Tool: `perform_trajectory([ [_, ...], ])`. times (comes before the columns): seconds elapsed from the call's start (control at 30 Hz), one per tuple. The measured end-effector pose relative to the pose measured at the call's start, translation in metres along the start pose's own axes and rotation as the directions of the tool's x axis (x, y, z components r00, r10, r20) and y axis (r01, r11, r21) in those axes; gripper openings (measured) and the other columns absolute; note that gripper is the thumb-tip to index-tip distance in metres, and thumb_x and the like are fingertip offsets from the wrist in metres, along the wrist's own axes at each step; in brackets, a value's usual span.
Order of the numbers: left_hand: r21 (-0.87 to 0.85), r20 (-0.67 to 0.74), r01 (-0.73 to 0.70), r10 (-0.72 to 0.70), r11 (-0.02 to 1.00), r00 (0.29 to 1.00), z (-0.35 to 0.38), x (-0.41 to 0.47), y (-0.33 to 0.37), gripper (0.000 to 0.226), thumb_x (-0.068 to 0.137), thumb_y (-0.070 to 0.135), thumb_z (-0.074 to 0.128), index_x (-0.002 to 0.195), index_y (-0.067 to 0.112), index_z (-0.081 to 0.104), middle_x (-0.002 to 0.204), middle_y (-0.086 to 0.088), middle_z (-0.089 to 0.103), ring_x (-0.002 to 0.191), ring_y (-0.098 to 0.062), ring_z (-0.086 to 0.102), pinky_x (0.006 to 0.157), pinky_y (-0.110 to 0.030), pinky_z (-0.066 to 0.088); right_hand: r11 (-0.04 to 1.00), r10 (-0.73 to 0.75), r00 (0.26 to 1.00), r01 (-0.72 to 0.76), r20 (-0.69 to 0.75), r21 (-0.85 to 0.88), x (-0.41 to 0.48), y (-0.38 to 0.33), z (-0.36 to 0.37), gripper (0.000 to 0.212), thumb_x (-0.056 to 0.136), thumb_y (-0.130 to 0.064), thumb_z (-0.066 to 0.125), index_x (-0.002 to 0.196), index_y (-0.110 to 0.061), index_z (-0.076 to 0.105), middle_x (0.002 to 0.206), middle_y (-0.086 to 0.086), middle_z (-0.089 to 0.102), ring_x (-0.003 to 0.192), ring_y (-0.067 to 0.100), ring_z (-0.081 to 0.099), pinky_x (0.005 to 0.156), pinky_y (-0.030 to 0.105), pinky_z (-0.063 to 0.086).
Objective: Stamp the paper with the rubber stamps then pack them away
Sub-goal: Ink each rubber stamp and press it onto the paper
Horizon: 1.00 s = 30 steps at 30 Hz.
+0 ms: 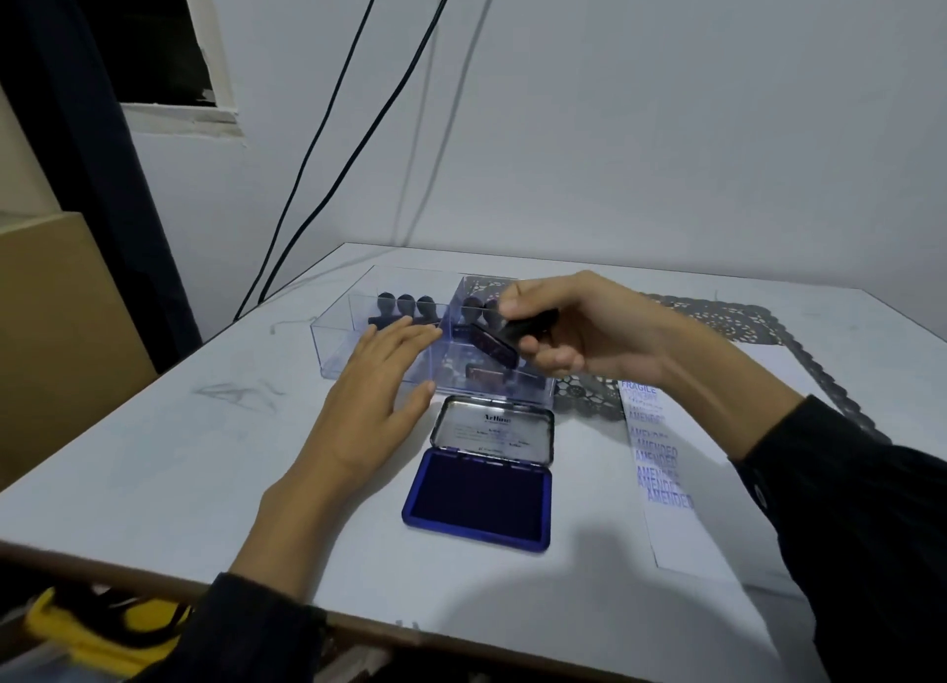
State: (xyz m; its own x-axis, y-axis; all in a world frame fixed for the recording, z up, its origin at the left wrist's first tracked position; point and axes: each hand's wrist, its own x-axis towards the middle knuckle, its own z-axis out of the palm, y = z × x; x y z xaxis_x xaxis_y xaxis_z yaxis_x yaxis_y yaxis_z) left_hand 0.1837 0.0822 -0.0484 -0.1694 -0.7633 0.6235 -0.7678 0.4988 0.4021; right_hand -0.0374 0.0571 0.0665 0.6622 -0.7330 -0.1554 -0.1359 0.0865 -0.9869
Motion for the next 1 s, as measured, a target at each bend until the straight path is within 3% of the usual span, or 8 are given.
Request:
perform_trajectory([
  [0.13,-0.036,-0.002,0.034,-0.034,0.999,0.999,-0.001,-0.005,0.005,0.052,0.091,0.031,0.046,0.142,0.023,0.042,0.147,0.008,0.041,0.141,-0.003,0.024,0.119,-0.024,0.008,0.978,-0.059,0.995,0.041,0.082,0.203,-0.014,0.009,0.006,0.010,0.079,-0.012,0.053,0.070,-0.014,0.049,0.059,0.006,0.038,0.042,0.013,0.027,0.045,0.024,0.015],
  [0.37,-0.043,0.015,0.029,-0.028,0.999,0.999,-0.002,-0.006,0.003,0.054,0.090,0.030,0.047,0.143,0.022,0.041,0.148,0.007,0.039,0.142,-0.004,0.022,0.119,-0.022,0.006,0.948,-0.074,0.990,0.032,0.119,0.317,-0.020,0.025,0.012,0.010,0.078,-0.013,0.048,0.069,-0.014,0.045,0.062,0.006,0.035,0.041,0.013,0.030,0.045,0.024,0.015],
  [0.5,-0.042,0.019,0.024,-0.023,0.999,1.000,-0.001,-0.006,0.003,0.054,0.091,0.028,0.047,0.144,0.022,0.040,0.149,0.007,0.038,0.142,-0.003,0.020,0.118,-0.019,0.005,0.982,-0.033,0.998,0.024,0.047,0.185,-0.012,0.036,0.014,0.007,0.074,-0.010,0.051,0.070,-0.015,0.048,0.059,0.007,0.042,0.041,0.013,0.030,0.046,0.024,0.014],
  [0.6,-0.035,0.027,0.025,-0.024,0.999,0.999,-0.001,-0.007,0.002,0.054,0.091,0.029,0.047,0.145,0.024,0.039,0.150,0.009,0.036,0.142,0.000,0.017,0.117,-0.018,0.004,0.981,-0.048,0.997,0.036,-0.058,-0.192,-0.008,0.037,0.021,0.009,0.072,-0.012,0.059,0.078,-0.016,0.054,0.062,0.006,0.049,0.043,0.013,0.034,0.044,0.022,0.019],
  [0.67,-0.039,0.032,0.031,-0.030,0.999,0.999,0.000,-0.007,0.001,0.055,0.091,0.030,0.047,0.145,0.025,0.038,0.150,0.010,0.035,0.142,0.001,0.016,0.118,-0.019,0.004,0.848,-0.119,0.991,0.070,-0.059,-0.525,-0.009,0.035,0.029,0.006,0.079,-0.011,0.062,0.082,-0.013,0.057,0.066,0.002,0.052,0.052,0.012,0.041,0.047,0.024,0.029],
  [0.77,-0.046,0.033,0.030,-0.028,0.998,0.999,0.000,-0.006,0.002,0.056,0.090,0.029,0.047,0.145,0.025,0.038,0.150,0.009,0.036,0.143,0.000,0.017,0.118,-0.021,0.005,0.489,-0.198,0.980,0.111,0.014,-0.865,-0.009,0.037,0.044,0.005,0.082,-0.017,0.059,0.079,-0.014,0.056,0.075,0.002,0.061,0.066,0.015,0.053,0.064,0.033,0.045],
  [0.83,-0.048,0.034,0.028,-0.026,0.998,0.999,-0.001,-0.006,0.003,0.056,0.089,0.028,0.047,0.144,0.024,0.038,0.150,0.008,0.036,0.142,-0.001,0.018,0.117,-0.018,0.004,0.323,-0.210,0.977,0.099,0.031,-0.941,-0.008,0.040,0.053,0.008,0.082,-0.024,0.057,0.079,-0.017,0.052,0.073,0.001,0.058,0.067,0.018,0.052,0.065,0.036,0.046],
  [1.0,-0.057,0.052,0.037,-0.034,0.998,0.998,-0.003,-0.007,0.004,0.058,0.088,0.029,0.046,0.145,0.024,0.035,0.151,0.007,0.034,0.143,-0.003,0.017,0.117,-0.018,0.003,0.147,-0.251,0.967,0.085,0.046,-0.986,-0.009,0.041,0.067,0.017,0.087,-0.032,0.050,0.073,-0.025,0.043,0.065,-0.008,0.047,0.062,0.013,0.042,0.055,0.031,0.032],
])
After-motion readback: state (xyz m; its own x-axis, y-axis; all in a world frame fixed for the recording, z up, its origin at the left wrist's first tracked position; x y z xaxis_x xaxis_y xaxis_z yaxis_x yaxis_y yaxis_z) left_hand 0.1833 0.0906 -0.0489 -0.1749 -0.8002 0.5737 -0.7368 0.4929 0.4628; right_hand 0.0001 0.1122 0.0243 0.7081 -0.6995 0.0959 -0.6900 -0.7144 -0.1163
